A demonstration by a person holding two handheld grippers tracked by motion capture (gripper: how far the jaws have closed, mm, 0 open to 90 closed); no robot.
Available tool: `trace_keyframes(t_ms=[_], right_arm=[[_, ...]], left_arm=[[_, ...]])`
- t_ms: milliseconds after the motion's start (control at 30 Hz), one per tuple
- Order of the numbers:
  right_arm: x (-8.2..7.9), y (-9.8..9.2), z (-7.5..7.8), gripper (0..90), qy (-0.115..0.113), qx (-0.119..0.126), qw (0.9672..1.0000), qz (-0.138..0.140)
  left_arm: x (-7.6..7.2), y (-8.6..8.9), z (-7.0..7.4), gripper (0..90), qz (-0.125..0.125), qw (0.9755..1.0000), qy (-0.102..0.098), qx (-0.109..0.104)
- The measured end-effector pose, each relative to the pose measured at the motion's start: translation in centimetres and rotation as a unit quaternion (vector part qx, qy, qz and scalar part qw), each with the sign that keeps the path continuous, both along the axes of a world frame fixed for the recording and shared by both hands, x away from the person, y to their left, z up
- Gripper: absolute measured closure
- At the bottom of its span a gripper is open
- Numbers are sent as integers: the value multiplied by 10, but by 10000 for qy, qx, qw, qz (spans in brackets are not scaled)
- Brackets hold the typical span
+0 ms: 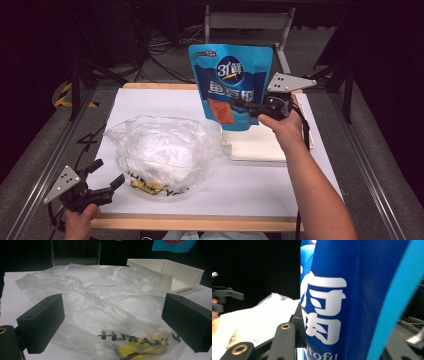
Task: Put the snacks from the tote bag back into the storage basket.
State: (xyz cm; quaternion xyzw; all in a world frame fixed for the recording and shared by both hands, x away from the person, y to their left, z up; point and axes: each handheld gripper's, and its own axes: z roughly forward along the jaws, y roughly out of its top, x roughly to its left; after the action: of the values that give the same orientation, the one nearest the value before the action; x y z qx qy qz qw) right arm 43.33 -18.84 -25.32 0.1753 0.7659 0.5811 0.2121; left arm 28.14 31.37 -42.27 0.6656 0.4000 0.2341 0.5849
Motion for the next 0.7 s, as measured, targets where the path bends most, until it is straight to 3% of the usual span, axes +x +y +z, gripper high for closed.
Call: trace_keyframes(t_ms=[433, 700], right_arm=[[15, -42, -8, 574, 47, 17, 9980, -627], [20, -62, -9, 575, 32, -16, 9966, -820]], left_arm=[[1, 0, -1, 53, -13, 10000, 52, 57], [1, -2, -1, 53, -3, 10000, 38, 41]])
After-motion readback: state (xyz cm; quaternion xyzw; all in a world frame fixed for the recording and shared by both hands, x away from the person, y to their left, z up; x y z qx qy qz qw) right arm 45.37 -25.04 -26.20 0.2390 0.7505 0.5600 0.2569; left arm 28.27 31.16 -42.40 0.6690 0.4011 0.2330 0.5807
